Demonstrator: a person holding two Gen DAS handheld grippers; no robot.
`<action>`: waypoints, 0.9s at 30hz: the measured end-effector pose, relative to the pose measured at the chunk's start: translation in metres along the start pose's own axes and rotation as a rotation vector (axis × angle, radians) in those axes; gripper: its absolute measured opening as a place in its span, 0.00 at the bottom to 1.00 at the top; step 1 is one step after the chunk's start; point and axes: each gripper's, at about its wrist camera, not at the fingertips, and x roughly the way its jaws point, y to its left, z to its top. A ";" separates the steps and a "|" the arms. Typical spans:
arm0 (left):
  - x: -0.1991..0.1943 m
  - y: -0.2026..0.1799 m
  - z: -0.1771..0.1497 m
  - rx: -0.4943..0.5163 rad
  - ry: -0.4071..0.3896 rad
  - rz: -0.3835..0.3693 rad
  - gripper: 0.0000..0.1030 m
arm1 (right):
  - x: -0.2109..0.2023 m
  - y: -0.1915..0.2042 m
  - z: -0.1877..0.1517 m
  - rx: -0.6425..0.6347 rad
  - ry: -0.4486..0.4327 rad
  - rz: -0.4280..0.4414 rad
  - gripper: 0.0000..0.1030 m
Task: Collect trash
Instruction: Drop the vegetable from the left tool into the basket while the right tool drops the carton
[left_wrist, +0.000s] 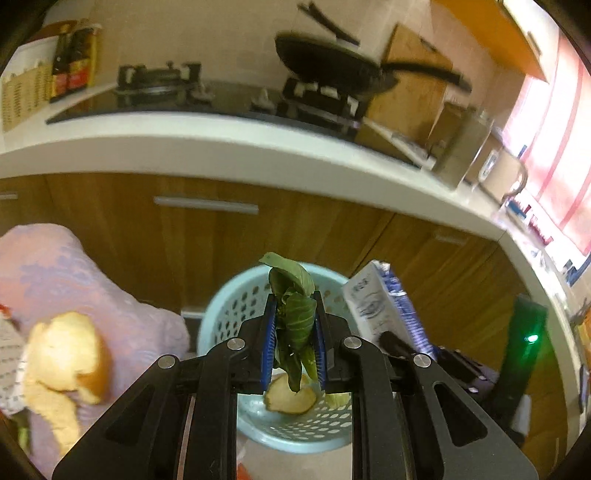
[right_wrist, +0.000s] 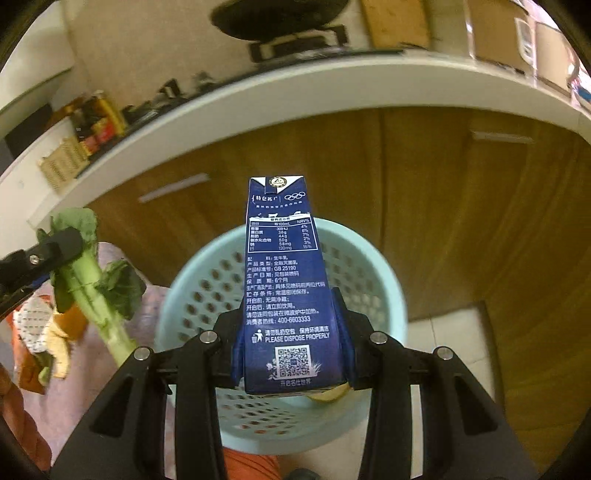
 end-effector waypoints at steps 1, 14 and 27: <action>0.009 -0.002 -0.002 0.005 0.021 0.006 0.15 | 0.003 -0.007 -0.001 0.010 0.009 0.000 0.35; 0.052 -0.002 -0.008 0.009 0.111 0.086 0.30 | 0.039 -0.013 0.005 0.021 0.116 0.037 0.37; 0.014 0.018 -0.013 -0.043 0.053 0.067 0.52 | 0.030 -0.001 0.006 -0.015 0.127 0.089 0.43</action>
